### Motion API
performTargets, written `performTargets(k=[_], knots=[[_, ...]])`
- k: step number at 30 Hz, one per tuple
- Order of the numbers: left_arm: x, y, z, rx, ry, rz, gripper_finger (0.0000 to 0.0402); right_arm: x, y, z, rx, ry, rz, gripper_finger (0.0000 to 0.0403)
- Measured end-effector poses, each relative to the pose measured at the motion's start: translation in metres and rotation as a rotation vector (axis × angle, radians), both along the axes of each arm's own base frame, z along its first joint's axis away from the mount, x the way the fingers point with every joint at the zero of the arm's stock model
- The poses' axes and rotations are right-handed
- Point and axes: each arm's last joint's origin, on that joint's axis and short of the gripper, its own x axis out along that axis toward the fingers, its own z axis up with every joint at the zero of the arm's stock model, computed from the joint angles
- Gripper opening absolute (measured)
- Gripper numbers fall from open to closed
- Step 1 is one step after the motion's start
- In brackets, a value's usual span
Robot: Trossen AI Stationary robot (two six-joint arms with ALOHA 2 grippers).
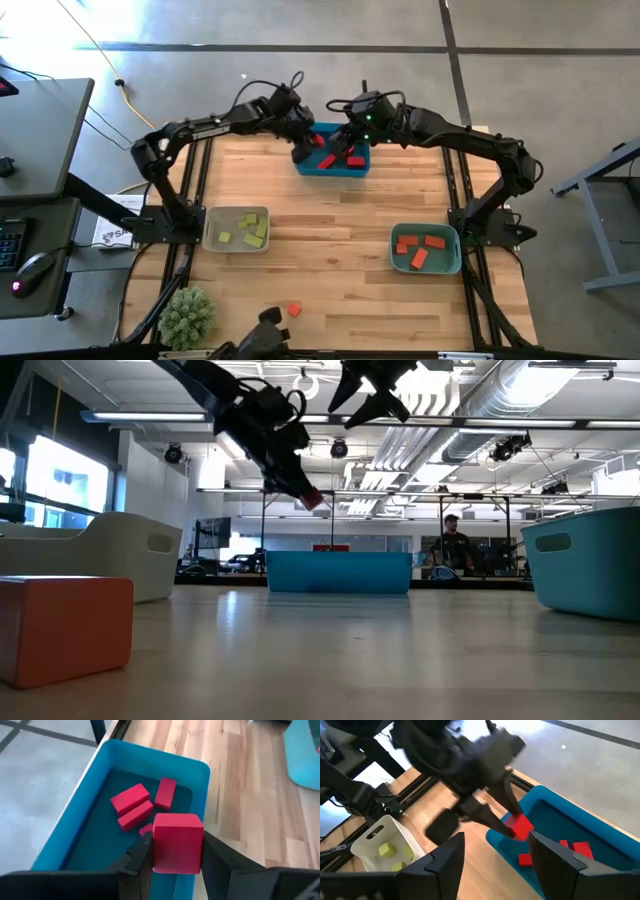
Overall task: Sort & place blocks by color
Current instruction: Put the red block into the blue bin, then put the orange block into the green bin
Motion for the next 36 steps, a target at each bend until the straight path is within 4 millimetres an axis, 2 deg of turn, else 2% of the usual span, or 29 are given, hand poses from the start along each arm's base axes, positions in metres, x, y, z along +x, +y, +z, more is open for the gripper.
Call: performTargets(k=[9,14,23,27,32,36], knots=[[0.017,0.015,-0.041,-0.051,0.034,0.049,0.0124,0.000,0.001,0.000,0.015,-0.004,-0.011,0.0207],[0.020,0.017,-0.054,-0.084,0.062,0.078,0.0127,-0.001,0.003,-0.002,0.021,0.018,-0.007,0.0207],[0.015,0.021,-0.051,-0.083,0.058,0.092,0.0172,0.002,0.015,-0.003,0.029,0.035,0.024,0.0207],[0.011,0.022,-0.052,-0.147,0.068,0.148,0.0194,0.004,0.021,-0.003,0.023,0.036,0.037,0.0207],[0.006,0.020,-0.041,-0.238,0.164,0.157,0.0199,0.005,0.025,-0.003,-0.011,0.046,0.014,0.0207],[0.005,0.010,-0.031,-0.309,0.259,0.136,0.0199,0.004,0.024,-0.003,-0.022,0.049,-0.002,0.0207]])
